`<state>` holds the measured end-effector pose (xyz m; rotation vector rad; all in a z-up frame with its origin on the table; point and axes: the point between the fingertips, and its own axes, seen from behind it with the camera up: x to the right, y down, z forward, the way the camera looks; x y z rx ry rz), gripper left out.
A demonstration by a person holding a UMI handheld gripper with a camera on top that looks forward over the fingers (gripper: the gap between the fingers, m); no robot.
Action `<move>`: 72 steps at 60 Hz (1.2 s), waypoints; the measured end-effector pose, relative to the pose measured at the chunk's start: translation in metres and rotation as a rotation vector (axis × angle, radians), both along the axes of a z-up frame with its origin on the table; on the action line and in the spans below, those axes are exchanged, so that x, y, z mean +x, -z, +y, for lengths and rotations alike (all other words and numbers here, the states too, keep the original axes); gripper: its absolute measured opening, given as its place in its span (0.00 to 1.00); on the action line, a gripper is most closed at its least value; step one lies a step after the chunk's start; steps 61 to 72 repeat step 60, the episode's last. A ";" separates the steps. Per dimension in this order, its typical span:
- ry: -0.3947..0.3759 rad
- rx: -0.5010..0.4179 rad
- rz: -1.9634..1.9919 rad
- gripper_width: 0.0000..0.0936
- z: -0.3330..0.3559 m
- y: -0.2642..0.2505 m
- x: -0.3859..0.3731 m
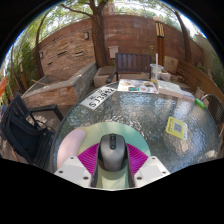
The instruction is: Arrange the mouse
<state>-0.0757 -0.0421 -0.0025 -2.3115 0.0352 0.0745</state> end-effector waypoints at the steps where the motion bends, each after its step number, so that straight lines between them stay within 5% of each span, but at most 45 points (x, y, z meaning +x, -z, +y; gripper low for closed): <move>1: 0.002 -0.005 0.000 0.46 -0.001 0.005 -0.002; 8: 0.005 -0.008 -0.026 0.59 -0.008 0.007 -0.004; 13: 0.002 -0.011 -0.029 0.93 -0.023 -0.020 -0.011; 35: 0.029 0.012 -0.157 0.91 -0.133 -0.176 -0.023; 72: 0.055 0.007 -0.159 0.92 -0.173 -0.194 -0.031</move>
